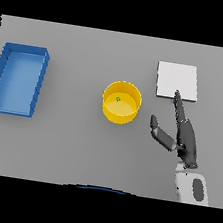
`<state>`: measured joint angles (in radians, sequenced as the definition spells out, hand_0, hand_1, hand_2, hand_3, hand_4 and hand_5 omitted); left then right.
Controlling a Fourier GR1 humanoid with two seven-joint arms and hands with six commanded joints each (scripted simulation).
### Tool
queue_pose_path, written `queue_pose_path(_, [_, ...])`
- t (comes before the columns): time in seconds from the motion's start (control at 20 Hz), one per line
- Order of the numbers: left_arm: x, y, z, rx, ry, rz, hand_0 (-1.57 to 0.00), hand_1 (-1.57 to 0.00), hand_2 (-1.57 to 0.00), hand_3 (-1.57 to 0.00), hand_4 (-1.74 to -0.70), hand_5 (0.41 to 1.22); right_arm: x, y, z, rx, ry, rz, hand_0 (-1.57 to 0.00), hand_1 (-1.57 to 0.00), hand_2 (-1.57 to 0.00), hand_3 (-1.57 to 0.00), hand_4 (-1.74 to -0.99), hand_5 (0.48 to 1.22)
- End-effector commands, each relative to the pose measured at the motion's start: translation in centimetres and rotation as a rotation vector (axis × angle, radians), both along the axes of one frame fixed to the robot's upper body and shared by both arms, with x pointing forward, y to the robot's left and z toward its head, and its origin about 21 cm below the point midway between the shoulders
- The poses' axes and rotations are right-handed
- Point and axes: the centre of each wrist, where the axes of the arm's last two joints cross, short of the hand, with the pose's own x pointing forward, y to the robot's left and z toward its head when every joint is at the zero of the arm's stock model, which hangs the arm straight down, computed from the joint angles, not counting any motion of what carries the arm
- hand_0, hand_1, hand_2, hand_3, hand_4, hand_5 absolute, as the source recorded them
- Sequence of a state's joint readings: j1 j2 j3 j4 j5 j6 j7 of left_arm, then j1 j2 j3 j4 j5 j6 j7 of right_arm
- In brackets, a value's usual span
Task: Pick up the red beaker and tilt it to pour out 1 green nut into yellow bowl. Pick up the yellow bowl and place it on the metallic measuring scale.
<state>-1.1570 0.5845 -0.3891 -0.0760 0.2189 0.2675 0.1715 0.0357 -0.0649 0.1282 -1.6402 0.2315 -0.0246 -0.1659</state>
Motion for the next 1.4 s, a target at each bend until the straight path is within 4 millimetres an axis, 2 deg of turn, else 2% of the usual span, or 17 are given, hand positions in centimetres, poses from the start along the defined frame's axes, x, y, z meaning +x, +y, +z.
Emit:
queue_pose_path(0.0, [-0.2, -0.1, -0.6, -0.014, -0.001, -0.004, -1.57, -1.57, -1.57, -1.39, -1.74, 1.221, 0.2, 0.1, 0.1, -0.005, 0.005, -0.001, 0.0, 0.0, 0.0, 0.0, -1.202, 0.699])
queue_pose_path(0.2, [-1.7, -0.5, -3.8, -0.044, 0.027, 0.014, -1.57, -1.57, -1.57, -1.38, -1.74, 1.221, 0.1, -0.1, 0.0, 0.002, 0.004, -0.008, 0.0, 0.0, 0.0, 0.0, -1.186, 0.687])
queue_pose_path(0.3, [-2.9, -1.0, -4.7, -0.064, 0.05, 0.011, -1.57, -1.57, -1.57, -1.38, -1.74, 1.076, -0.1, 0.0, -0.1, 0.013, 0.005, -0.002, 0.0, 0.0, 0.0, 0.0, -1.17, 0.683])
queue_pose_path(0.4, [-4.6, -1.5, -4.7, -0.095, 0.105, -0.008, -1.57, -1.57, -1.57, -1.37, -1.73, 0.955, 0.0, 0.3, -0.1, 0.014, 0.011, -0.002, 0.0, 0.0, 0.0, 0.0, -1.168, 0.679])
queue_pose_path(0.45, [-5.3, -1.9, -4.5, -0.097, 0.133, -0.037, -1.57, -1.57, -1.57, -1.41, -1.66, 0.888, 0.1, 0.4, 0.0, 0.013, 0.01, -0.002, 0.0, 0.0, 0.0, 0.0, -1.165, 0.678])
queue_pose_path(0.5, [-6.3, -2.3, -4.0, -0.103, 0.133, -0.073, -1.57, -1.57, -1.57, -1.37, -1.49, 0.827, 0.0, 0.3, -0.1, 0.006, 0.007, 0.001, 0.0, 0.0, 0.0, 0.0, -1.165, 0.675])
queue_pose_path(0.55, [-7.1, -2.3, -3.5, -0.069, 0.139, -0.14, -1.57, -1.54, -1.49, -1.24, -1.31, 0.774, 0.1, 0.2, 0.1, -0.002, 0.009, -0.004, 0.0, 0.0, 0.0, 0.0, -1.163, 0.671])
queue_pose_path(0.6, [-7.8, -2.2, -3.2, -0.053, 0.145, -0.194, -1.5, -1.38, -1.31, -1.1, -1.15, 0.74, 0.0, 0.2, 0.1, -0.006, 0.003, -0.003, 0.0, 0.0, 0.0, 0.0, -1.159, 0.669])
queue_pose_path(0.7, [-8.7, -2.2, -2.4, -0.087, 0.18, -0.285, -1.0, -0.88, -0.84, -0.71, -0.93, 0.697, 0.0, 0.1, 0.1, -0.007, 0.001, 0.005, 0.0, 0.0, 0.0, 0.0, -1.162, 0.671])
queue_pose_path(0.75, [-9.5, -1.8, -2.6, -0.104, 0.191, -0.307, -0.8, -0.71, -0.67, -0.57, -0.87, 0.682, 0.2, 0.0, 0.1, 0.0, 0.008, -0.002, 0.0, 0.0, 0.0, 0.0, -1.156, 0.673])
queue_pose_path(0.85, [-9.9, -1.4, -2.2, -0.058, 0.243, -0.315, -0.51, -0.45, -0.43, -0.36, -0.78, 0.656, 0.4, 0.1, 0.1, -0.009, 0.002, 0.001, 0.0, 0.0, 0.0, 0.0, -1.147, 0.68])
queue_pose_path(0.95, [-9.8, -1.8, -2.6, -0.02, 0.256, -0.323, -0.33, -0.29, -0.27, -0.23, -0.75, 0.647, 0.0, 0.1, 0.2, -0.003, -0.006, 0.007, 0.0, 0.0, 0.0, 0.0, -1.148, 0.688])
queue_pose_path(1.05, [-9.4, -2.0, -3.2, 0.004, 0.25, -0.312, -0.21, -0.18, -0.18, -0.15, -0.73, 0.647, -0.2, -0.4, 0.4, -0.008, -0.005, 0.002, 0.0, 0.0, 0.0, 0.0, -1.16, 0.688])
queue_pose_path(1.25, [-9.1, -2.0, -3.3, 0.017, 0.206, -0.289, -0.09, -0.07, -0.07, -0.06, -0.7, 0.653, -0.1, 0.0, 0.2, -0.019, 0.025, -0.011, 0.0, 0.0, 0.0, 0.0, -1.178, 0.679])
queue_pose_path(1.35, [-8.9, -2.0, -3.3, 0.017, 0.157, -0.301, -0.05, -0.05, -0.05, -0.04, -0.71, 0.663, -0.1, 0.4, 0.1, -0.083, 0.03, -0.013, 0.0, 0.0, 0.0, 0.0, -1.163, 0.677])
